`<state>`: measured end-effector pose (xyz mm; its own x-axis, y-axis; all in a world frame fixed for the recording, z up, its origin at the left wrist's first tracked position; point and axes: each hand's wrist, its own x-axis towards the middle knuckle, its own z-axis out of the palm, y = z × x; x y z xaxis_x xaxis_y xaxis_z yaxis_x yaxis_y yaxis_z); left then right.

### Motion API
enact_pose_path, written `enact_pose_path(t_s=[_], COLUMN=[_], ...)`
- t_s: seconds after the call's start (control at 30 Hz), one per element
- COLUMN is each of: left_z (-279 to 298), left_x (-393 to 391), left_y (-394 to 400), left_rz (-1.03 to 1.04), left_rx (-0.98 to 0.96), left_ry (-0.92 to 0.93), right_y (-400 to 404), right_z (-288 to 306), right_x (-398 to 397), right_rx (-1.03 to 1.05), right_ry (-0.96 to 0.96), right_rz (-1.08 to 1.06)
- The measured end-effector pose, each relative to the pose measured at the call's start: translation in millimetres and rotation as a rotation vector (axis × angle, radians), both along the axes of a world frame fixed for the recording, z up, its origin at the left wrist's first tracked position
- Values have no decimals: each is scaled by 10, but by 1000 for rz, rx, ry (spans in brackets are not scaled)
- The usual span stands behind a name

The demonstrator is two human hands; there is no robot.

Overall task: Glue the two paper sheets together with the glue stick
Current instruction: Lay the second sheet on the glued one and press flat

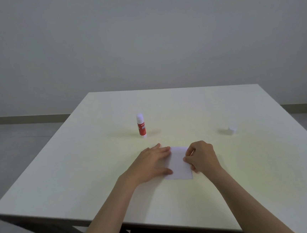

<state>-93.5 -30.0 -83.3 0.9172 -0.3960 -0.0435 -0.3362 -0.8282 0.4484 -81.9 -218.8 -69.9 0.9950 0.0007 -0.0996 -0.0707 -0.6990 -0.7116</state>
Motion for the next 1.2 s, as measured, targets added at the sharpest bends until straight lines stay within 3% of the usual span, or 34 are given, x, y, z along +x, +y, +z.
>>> enact_pose_path(t_s=[0.47,1.2], left_z=[-175,-135], left_x=[-96,-157], left_y=[16,11], left_rz=[260,196], left_rx=[-239,-229], left_ry=[3,-37], right_y=[-52,-25], right_z=[-49,-46], right_x=[23,8], right_rx=[102,36], right_ry=[30,-31], right_rz=[-82,-16])
